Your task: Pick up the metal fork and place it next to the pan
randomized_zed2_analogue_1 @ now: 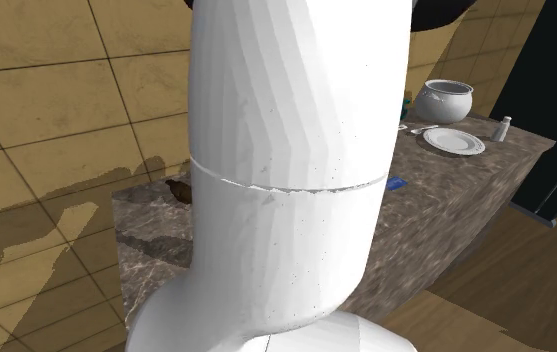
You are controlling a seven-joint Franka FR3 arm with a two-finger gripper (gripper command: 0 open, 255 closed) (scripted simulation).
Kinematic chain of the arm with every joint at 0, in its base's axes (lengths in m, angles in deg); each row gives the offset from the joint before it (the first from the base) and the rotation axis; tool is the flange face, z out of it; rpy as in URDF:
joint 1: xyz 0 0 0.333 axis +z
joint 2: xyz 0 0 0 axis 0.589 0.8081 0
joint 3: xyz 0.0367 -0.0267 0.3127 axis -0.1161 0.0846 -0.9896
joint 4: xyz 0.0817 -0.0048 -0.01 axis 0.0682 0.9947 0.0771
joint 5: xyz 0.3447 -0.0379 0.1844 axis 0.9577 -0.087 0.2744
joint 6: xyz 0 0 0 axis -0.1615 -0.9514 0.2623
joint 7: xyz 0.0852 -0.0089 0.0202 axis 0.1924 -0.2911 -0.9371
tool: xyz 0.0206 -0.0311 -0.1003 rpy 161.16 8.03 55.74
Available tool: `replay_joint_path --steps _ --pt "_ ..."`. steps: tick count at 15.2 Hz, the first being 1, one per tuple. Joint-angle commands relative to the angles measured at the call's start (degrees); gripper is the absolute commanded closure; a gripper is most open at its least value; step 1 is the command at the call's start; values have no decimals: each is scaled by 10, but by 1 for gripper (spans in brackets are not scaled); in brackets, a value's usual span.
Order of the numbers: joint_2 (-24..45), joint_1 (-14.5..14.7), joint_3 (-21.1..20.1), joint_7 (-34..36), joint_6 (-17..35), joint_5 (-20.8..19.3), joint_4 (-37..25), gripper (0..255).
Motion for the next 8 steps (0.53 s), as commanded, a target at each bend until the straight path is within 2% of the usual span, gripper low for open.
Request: replay_joint_path --steps 1,8 --pt "40 -3 4 -3 -21 -6 -61 255" --pt "187 -14 16 -15 -108 -20 -293 255"
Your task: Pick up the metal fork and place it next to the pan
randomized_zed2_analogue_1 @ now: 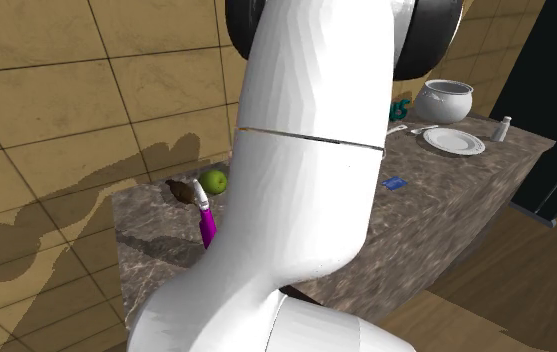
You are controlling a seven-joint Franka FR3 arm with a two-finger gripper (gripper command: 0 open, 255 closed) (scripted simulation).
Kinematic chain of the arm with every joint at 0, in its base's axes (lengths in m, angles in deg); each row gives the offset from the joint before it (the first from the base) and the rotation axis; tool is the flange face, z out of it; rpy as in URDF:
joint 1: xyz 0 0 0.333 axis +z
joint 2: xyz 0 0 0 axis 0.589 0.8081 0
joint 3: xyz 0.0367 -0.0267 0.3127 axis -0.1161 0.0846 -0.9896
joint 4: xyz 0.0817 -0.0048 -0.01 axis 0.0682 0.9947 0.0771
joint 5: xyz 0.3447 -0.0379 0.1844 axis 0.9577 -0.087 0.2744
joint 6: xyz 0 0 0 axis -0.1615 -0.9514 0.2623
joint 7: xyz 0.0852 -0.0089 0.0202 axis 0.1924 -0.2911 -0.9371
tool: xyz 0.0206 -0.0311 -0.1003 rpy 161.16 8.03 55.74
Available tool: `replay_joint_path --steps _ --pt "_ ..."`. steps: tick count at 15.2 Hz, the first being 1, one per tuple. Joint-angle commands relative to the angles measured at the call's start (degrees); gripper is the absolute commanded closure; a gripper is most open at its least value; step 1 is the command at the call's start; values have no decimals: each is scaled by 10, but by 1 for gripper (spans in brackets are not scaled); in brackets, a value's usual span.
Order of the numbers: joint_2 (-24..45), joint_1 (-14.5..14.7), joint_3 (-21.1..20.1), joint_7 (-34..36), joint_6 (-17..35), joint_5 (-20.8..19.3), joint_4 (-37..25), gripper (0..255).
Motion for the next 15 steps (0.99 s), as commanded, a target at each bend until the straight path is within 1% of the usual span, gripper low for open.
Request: replay_joint_path --steps 1,3,5,6,15 --pt "50 -2 3 -3 -30 -4 -80 255" --pt "103 -4 5 -6 -67 -6 -169 255" --pt "165 -6 7 -8 -112 -9 -276 255" --pt "188 -6 8 -9 -129 -10 -316 255" --pt "214 -6 9 -12 -78 -10 -291 255"
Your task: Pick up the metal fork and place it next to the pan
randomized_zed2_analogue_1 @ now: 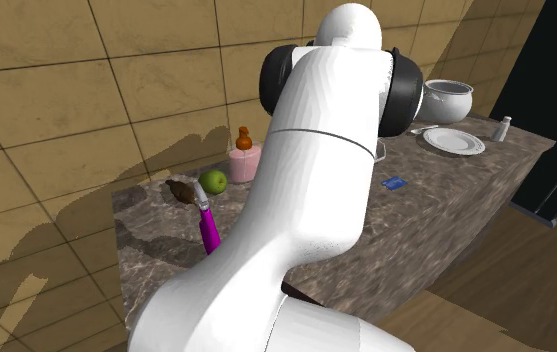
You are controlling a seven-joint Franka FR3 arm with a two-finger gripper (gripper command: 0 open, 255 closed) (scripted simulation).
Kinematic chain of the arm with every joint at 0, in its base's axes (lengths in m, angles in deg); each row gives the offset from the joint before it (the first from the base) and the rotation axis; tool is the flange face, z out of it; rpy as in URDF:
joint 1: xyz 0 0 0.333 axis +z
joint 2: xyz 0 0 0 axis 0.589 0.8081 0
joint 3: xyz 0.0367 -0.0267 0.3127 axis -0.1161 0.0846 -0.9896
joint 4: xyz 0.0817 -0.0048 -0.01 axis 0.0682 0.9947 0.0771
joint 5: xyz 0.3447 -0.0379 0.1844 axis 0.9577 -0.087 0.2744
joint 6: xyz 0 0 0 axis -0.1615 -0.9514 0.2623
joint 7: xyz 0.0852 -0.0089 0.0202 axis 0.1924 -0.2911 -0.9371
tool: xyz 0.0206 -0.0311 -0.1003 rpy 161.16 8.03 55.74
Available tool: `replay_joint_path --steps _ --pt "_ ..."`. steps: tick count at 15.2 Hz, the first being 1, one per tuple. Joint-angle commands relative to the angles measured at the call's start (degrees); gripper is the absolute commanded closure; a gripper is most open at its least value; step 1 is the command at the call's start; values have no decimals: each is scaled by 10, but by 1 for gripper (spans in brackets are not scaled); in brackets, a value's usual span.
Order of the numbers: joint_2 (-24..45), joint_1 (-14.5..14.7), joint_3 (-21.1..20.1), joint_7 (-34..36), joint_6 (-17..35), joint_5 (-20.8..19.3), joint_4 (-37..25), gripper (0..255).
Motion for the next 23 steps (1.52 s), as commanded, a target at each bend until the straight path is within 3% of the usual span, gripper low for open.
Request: replay_joint_path --steps 1,14,21,22,23 --pt "8 0 0 -1 10 0 1 255" --pt "66 1 1 -5 70 -1 5 255" --pt "66 1 1 -5 70 -1 5 255" --pt "66 1 1 -5 70 -1 4 0" --pt "66 1 1 -5 70 -1 4 0"
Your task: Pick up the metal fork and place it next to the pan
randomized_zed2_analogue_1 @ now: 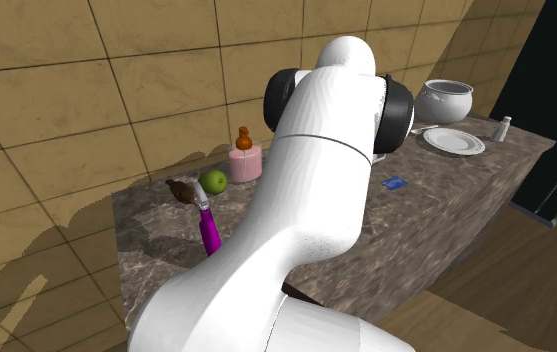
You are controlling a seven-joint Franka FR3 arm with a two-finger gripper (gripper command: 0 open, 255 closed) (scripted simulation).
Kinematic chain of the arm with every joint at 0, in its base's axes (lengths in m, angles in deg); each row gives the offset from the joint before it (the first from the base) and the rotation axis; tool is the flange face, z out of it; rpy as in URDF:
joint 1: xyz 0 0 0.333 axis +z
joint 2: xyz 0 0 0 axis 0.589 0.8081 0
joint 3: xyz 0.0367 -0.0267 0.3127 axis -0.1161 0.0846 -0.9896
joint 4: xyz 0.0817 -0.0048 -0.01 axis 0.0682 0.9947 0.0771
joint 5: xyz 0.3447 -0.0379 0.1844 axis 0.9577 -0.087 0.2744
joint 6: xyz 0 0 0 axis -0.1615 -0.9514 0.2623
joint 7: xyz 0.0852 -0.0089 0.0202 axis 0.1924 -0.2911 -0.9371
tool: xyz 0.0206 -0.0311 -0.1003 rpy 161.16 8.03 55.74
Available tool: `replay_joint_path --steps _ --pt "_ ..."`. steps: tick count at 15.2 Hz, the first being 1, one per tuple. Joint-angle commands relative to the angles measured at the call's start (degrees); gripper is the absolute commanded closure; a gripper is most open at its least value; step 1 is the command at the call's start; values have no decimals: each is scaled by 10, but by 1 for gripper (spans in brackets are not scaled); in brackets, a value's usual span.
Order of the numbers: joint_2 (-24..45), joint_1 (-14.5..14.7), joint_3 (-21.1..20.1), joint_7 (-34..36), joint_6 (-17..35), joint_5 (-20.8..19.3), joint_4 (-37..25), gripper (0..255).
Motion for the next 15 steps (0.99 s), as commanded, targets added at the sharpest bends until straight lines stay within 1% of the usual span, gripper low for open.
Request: replay_joint_path --steps 1,4,8,15 --pt "0 0 0 0 0 0 0 0" --pt "0 0 0 0 0 0 0 0" --pt "-11 -2 0 1 -65 -1 -54 0" --pt "-11 -2 0 1 -65 -1 -54 0"
